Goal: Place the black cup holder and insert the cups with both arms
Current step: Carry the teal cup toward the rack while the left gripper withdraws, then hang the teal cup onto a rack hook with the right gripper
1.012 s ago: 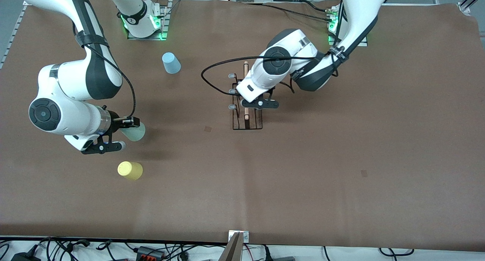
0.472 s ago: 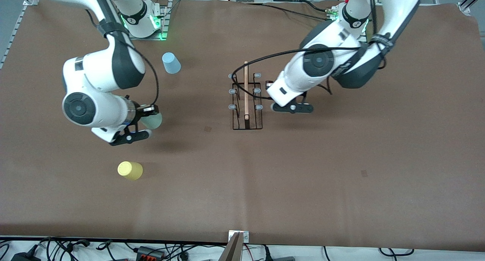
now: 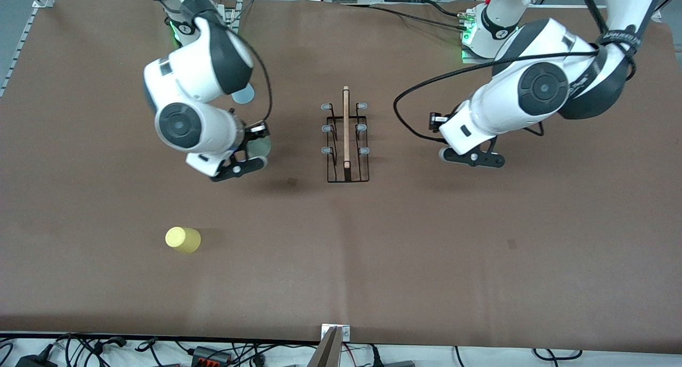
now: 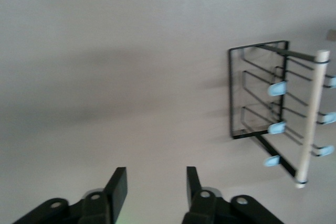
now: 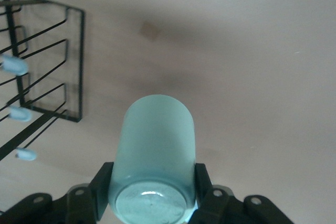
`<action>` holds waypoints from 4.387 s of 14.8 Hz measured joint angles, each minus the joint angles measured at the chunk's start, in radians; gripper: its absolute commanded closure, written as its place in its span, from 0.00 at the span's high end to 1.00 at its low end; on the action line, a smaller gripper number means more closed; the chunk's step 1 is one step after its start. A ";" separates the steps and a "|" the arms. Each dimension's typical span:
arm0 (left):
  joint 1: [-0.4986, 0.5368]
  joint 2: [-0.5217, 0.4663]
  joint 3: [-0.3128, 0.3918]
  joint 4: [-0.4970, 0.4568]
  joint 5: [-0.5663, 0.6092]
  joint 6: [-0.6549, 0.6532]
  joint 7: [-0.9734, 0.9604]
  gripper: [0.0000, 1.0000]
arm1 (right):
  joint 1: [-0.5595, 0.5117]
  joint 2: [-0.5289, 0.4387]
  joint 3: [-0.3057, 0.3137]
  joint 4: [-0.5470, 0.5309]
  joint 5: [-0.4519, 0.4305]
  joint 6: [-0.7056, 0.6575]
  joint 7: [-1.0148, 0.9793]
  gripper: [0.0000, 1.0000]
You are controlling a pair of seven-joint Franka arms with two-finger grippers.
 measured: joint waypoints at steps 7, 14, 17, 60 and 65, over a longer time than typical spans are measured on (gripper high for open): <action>-0.282 -0.188 0.504 0.000 -0.024 -0.054 0.263 0.57 | 0.155 0.001 0.004 -0.001 0.056 -0.005 0.043 0.26; -0.362 -0.292 0.779 0.001 -0.028 -0.085 0.368 1.00 | 0.214 0.020 0.004 -0.001 0.063 0.022 0.060 0.26; -0.369 -0.322 0.808 0.001 -0.028 -0.090 0.371 1.00 | 0.226 0.032 0.004 -0.001 0.065 0.058 0.060 0.26; -0.377 -0.336 0.832 0.017 -0.078 -0.121 0.324 1.00 | 0.282 0.129 0.004 -0.005 0.080 0.139 0.061 0.48; -0.375 -0.336 0.833 0.021 -0.078 -0.121 0.324 1.00 | 0.284 0.129 0.004 -0.005 0.080 0.140 0.082 1.00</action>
